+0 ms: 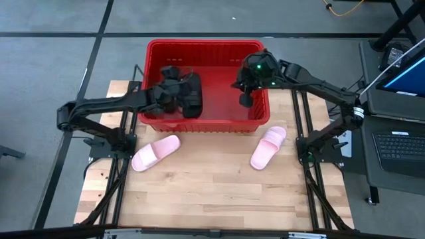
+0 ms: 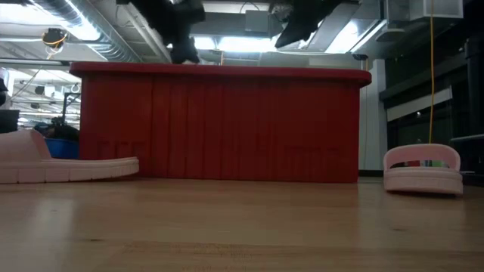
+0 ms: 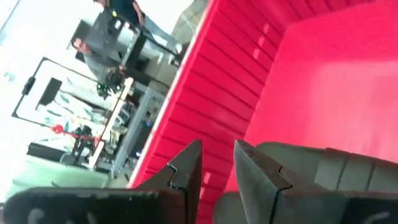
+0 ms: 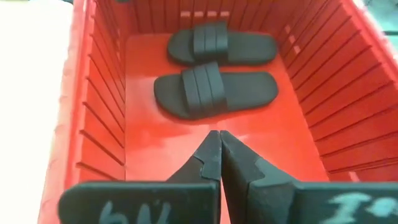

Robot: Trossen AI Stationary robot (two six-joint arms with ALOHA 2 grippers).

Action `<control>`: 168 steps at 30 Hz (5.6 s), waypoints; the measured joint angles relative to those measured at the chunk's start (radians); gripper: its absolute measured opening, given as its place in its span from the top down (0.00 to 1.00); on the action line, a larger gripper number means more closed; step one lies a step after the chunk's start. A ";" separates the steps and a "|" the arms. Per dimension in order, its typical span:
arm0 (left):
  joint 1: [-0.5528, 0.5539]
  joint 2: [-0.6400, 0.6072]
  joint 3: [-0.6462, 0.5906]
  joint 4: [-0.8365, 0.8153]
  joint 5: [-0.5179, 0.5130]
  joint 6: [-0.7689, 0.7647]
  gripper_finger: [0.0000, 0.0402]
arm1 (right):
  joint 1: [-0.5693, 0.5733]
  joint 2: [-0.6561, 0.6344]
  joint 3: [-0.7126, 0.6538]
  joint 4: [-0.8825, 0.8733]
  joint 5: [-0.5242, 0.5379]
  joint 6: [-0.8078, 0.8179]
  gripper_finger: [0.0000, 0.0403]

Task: Pick and place slides into bin
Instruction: Put the left pink slide into the red bin

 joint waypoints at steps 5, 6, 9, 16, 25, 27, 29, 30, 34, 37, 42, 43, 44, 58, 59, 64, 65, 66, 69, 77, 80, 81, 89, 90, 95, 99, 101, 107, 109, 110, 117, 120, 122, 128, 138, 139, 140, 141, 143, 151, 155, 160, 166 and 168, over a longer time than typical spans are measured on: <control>-0.037 -0.048 0.000 -0.009 0.001 0.010 0.78 | 0.000 -0.052 0.000 -0.005 0.000 0.038 0.99; -0.047 -0.055 0.000 -0.012 0.001 0.010 0.78 | 0.000 -0.061 0.000 -0.011 0.000 0.056 0.99; -0.076 -0.077 0.000 -0.041 0.001 0.010 0.78 | 0.010 -0.086 0.000 -0.041 0.001 0.101 0.99; -0.152 -0.112 0.000 -0.192 0.001 0.001 0.79 | 0.110 -0.106 0.000 -0.067 0.024 0.132 0.99; -0.267 -0.147 0.000 -0.262 0.002 -0.078 0.91 | 0.266 -0.107 0.000 -0.067 0.166 0.270 0.99; -0.292 -0.154 0.000 -0.286 0.001 -0.081 0.96 | 0.293 -0.107 0.000 -0.068 0.167 0.318 0.99; -0.314 -0.162 0.000 -0.319 0.006 -0.098 0.99 | 0.321 -0.107 0.000 -0.067 0.167 0.349 0.99; -0.323 -0.167 0.000 -0.334 0.016 -0.110 0.99 | 0.332 -0.107 0.000 -0.067 0.167 0.366 0.99; -0.347 -0.192 0.000 -0.404 0.081 -0.170 0.99 | 0.375 -0.098 -0.001 -0.063 0.237 0.395 0.99; -0.365 -0.212 0.000 -0.432 0.087 -0.243 0.99 | 0.396 -0.091 -0.001 -0.053 0.248 0.392 0.99; -0.416 -0.225 0.000 -0.456 0.065 -0.430 1.00 | 0.407 -0.090 -0.001 -0.027 0.248 0.350 0.99; -0.432 -0.224 0.000 -0.467 0.046 -0.478 1.00 | 0.407 -0.090 -0.001 -0.022 0.248 0.338 0.99; -0.451 -0.222 0.000 -0.486 0.022 -0.525 1.00 | 0.407 -0.090 -0.001 -0.013 0.248 0.329 0.99; -0.720 -0.142 -0.001 -0.570 -0.221 -1.063 1.00 | 0.389 -0.073 -0.090 -0.037 0.222 0.181 0.99; -0.734 -0.137 -0.001 -0.579 -0.221 -1.100 1.00 | 0.385 -0.073 -0.094 -0.038 0.204 0.180 0.99; -0.797 -0.109 -0.001 -0.663 -0.215 -1.329 1.00 | 0.384 -0.073 -0.098 -0.027 0.157 0.123 0.99; -0.807 -0.104 -0.001 -0.683 -0.207 -1.385 1.00 | 0.385 -0.073 -0.098 -0.026 0.156 0.114 0.99; -0.819 -0.098 -0.001 -0.711 -0.195 -1.439 1.00 | 0.385 -0.073 -0.098 -0.026 0.155 0.107 0.99; -0.853 -0.076 -0.001 -0.784 -0.137 -1.587 1.00 | 0.384 -0.074 -0.098 -0.028 0.155 0.102 0.99; -0.956 -0.010 0.058 -1.006 0.100 -1.945 1.00 | 0.384 -0.074 -0.098 -0.028 0.155 0.074 0.99; -1.013 0.014 0.088 -1.068 0.180 -2.064 1.00 | 0.384 -0.074 -0.098 -0.028 0.155 0.073 0.99; -1.031 0.020 0.093 -1.078 0.192 -2.098 1.00 | 0.384 -0.074 -0.098 -0.027 0.155 0.071 0.99; -1.163 0.075 0.099 -1.080 0.200 -2.365 1.00 | 0.384 -0.074 -0.098 -0.027 0.155 0.048 0.99; -1.181 0.085 0.100 -1.081 0.200 -2.411 1.00 | 0.384 -0.074 -0.098 -0.027 0.154 0.048 0.99; -1.248 0.142 0.100 -1.112 0.220 -2.693 1.00 | 0.384 -0.074 -0.098 -0.026 0.154 0.045 0.99; -1.241 0.164 0.100 -1.039 0.272 -2.706 0.99 | 0.384 -0.074 -0.098 -0.020 0.098 0.015 0.99; -1.235 0.177 0.100 -1.040 0.271 -2.718 0.99 | 0.384 -0.074 -0.098 -0.002 0.065 0.002 0.99; -1.230 0.205 0.100 -1.044 0.295 -2.721 0.99 | 0.385 -0.075 -0.098 0.020 0.030 -0.005 0.99; -1.230 0.212 0.100 -1.050 0.295 -2.721 0.99 | 0.384 -0.075 -0.098 0.018 0.031 -0.005 0.99; -1.230 0.216 0.100 -1.059 0.295 -2.721 1.00 | 0.384 -0.075 -0.098 0.018 0.031 -0.005 0.99; -1.207 0.228 0.100 -1.207 0.289 -2.709 1.00 | 0.384 -0.075 -0.098 0.018 0.031 -0.051 0.99; -1.177 0.223 0.100 -1.249 0.288 -2.634 0.99 | 0.384 -0.075 -0.098 0.018 0.031 -0.053 0.99; -1.149 0.219 0.100 -1.249 0.288 -2.514 0.99 | 0.384 -0.075 -0.098 0.018 0.031 -0.053 0.99; -1.007 0.218 0.100 -1.195 0.325 -2.027 0.99 | 0.384 -0.075 -0.098 0.018 0.031 -0.052 0.99; -0.681 0.217 0.100 -0.940 0.648 -1.189 0.97 | 0.384 -0.075 -0.098 0.035 0.032 -0.007 0.99; -0.659 0.217 0.100 -0.942 0.671 -1.146 0.96 | 0.384 -0.075 -0.098 0.035 0.032 0.001 0.99; -0.637 0.217 0.100 -0.944 0.697 -1.110 0.95 | 0.384 -0.075 -0.098 0.035 0.033 0.008 0.99; -0.617 0.217 0.100 -0.944 0.719 -1.078 0.93 | 0.384 -0.075 -0.098 0.035 0.033 0.016 0.99; -0.581 0.217 0.100 -0.944 0.769 -1.023 0.91 | 0.384 -0.075 -0.098 0.035 0.032 0.025 0.99; -0.515 0.217 0.100 -0.946 0.934 -0.853 0.77 | 0.384 -0.075 -0.098 0.034 0.033 0.070 0.99; -0.515 0.217 0.100 -1.003 0.911 -0.801 0.69 | 0.384 -0.075 -0.098 0.034 0.034 0.075 0.99; -0.514 0.217 0.100 -1.105 0.878 -0.784 0.62 | 0.384 -0.075 -0.098 0.034 0.034 0.087 0.99; -0.515 0.226 0.100 -1.120 0.877 -0.756 0.59 | 0.384 -0.075 -0.098 0.034 0.034 0.104 0.99; -0.515 0.238 0.100 -1.124 0.879 -0.756 0.59 | 0.384 -0.075 -0.098 0.034 0.034 0.104 0.99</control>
